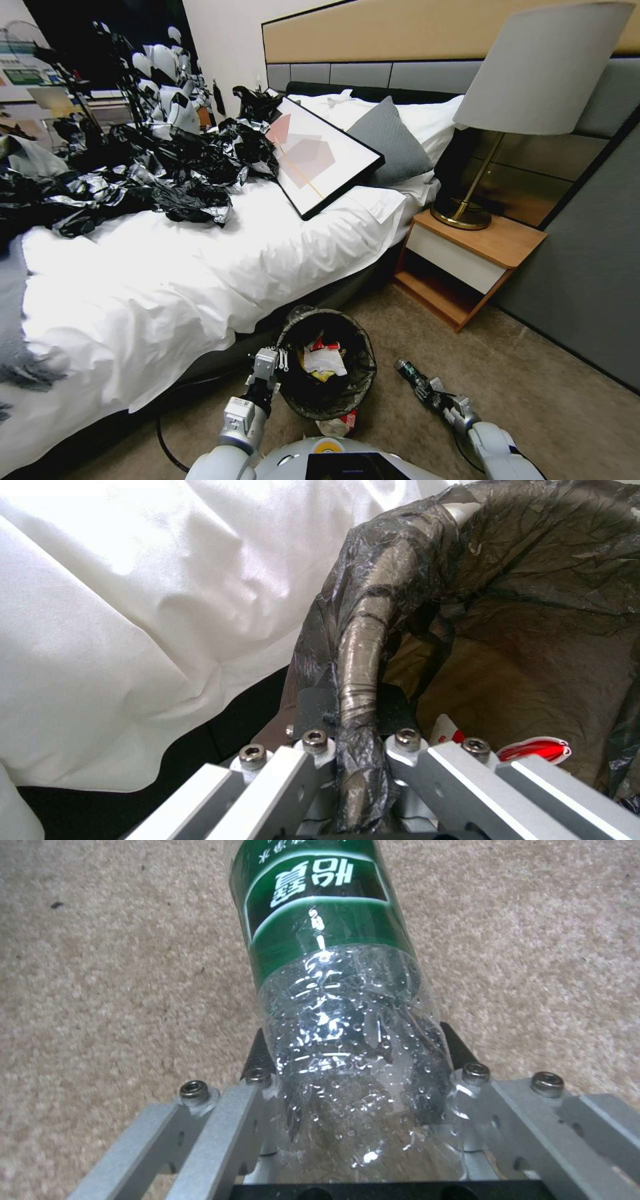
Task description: Pick up the trash bin, then pick up the garbage from the floor and place it into the trash bin.
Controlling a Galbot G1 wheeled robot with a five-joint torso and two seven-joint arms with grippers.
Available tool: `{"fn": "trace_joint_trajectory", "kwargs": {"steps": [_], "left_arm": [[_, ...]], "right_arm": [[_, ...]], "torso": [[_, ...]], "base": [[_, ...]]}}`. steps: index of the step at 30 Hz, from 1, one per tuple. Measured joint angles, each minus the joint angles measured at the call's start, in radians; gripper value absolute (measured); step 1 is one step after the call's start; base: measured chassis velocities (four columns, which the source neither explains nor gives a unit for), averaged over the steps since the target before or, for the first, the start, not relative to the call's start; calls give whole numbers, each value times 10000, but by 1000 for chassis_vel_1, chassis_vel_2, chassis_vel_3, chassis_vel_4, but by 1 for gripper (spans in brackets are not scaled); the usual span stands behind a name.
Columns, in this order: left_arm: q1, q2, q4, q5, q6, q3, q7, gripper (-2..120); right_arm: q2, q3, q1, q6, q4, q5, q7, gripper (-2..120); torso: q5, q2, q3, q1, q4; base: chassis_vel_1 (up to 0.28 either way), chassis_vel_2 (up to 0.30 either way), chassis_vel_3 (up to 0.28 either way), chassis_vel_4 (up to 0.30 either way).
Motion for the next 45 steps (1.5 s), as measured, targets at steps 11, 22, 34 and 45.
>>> {"fn": "trace_joint_trajectory", "kwargs": {"steps": [11, 22, 34, 45], "left_arm": [[-18, 7, 33, -23, 10, -16, -14, 1], [-91, 11, 56, -45, 61, -12, -17, 1], [-129, 14, 143, -50, 71, 43, -3, 1], [-165, -6, 173, -43, 79, 136, 13, 1]], "right_arm": [[385, 157, -763, 696, 3022, 1568, 533, 28], [677, -76, -2578, 770, 9422, 3007, 235, 28], [-800, -1468, -3770, 159, 11873, 3565, -438, 28], [-1129, -2533, -3928, 255, 11262, 2404, -656, 28]], "torso": [[-3, -1, 0, 0, 3], [0, 0, -1, 0, -3], [1, 0, -1, 0, 2], [1, 0, 0, 1, -1]], "base": [[0, 0, 0, 0], [0, 0, 0, 0], [0, 0, 0, 0], [0, 0, 0, 0]]}}
